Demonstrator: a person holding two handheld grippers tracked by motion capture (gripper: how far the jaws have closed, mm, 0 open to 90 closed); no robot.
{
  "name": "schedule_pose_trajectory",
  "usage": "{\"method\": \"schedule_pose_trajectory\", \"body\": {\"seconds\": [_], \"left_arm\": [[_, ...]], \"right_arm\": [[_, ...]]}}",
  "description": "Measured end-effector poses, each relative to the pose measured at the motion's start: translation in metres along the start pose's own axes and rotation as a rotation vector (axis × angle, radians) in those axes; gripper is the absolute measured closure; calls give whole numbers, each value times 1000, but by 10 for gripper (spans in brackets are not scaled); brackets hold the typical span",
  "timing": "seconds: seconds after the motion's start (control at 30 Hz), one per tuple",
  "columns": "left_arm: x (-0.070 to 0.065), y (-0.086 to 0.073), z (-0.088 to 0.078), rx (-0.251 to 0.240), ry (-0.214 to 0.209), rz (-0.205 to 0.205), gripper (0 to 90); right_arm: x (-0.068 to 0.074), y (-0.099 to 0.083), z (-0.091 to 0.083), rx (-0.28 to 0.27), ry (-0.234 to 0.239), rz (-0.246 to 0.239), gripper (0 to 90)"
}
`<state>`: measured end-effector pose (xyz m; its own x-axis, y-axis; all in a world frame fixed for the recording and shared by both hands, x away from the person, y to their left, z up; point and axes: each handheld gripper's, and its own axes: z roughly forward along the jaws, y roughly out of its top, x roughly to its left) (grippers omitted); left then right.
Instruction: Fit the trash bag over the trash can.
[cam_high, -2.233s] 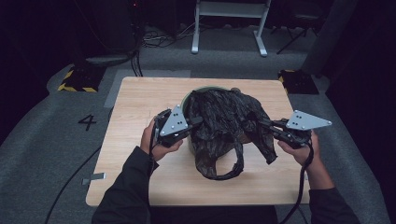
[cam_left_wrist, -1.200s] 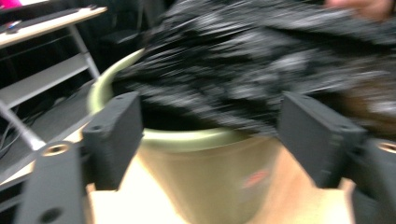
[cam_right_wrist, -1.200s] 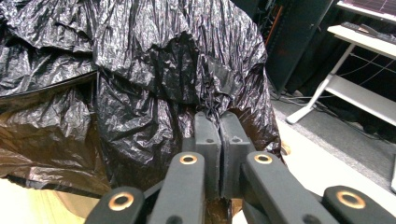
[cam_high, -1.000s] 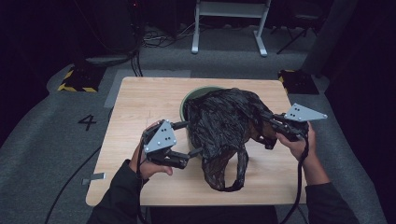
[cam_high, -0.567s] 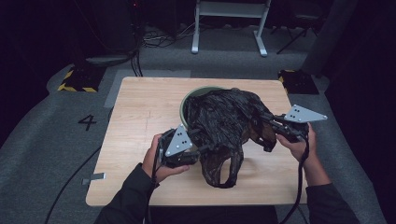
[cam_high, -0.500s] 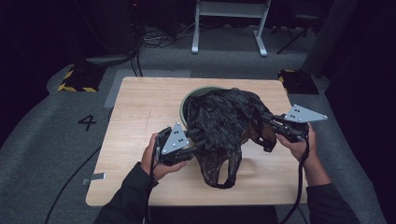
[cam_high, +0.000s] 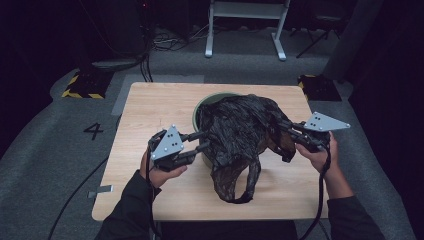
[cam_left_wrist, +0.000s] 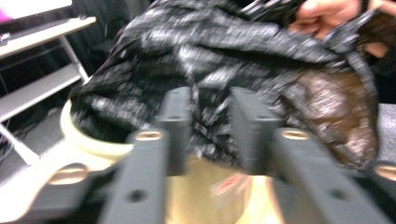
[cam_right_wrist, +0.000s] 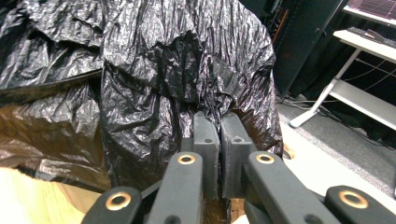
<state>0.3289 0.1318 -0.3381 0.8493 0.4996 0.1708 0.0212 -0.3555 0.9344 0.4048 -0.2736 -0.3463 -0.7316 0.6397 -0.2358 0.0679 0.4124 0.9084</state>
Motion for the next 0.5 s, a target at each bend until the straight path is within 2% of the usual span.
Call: {"method": "schedule_pose_trajectory", "body": {"seconds": [0.07,0.13,0.2,0.27,0.3,0.37,0.47,0.5], "left_arm": [[-10,5,0,13,3,-2,347],[-18,8,-1,-3,-1,2,260],[-28,13,-2,-17,-9,11,213],[-39,16,1,-10,-12,28,186],[-45,17,3,-9,-6,36,174],[-55,15,12,-4,-27,40,161],[-60,11,24,42,14,70,158],[-59,9,28,52,36,65,159]], "right_arm": [[0,0,0,2,1,0,879],[1,0,0,4,1,-1,879],[2,0,0,4,-2,-5,879],[2,0,-1,5,-3,-6,879],[2,0,-1,6,-4,-7,879],[2,0,0,9,-2,-6,879],[2,0,0,9,1,-7,873],[3,0,0,10,2,-7,868]]}}
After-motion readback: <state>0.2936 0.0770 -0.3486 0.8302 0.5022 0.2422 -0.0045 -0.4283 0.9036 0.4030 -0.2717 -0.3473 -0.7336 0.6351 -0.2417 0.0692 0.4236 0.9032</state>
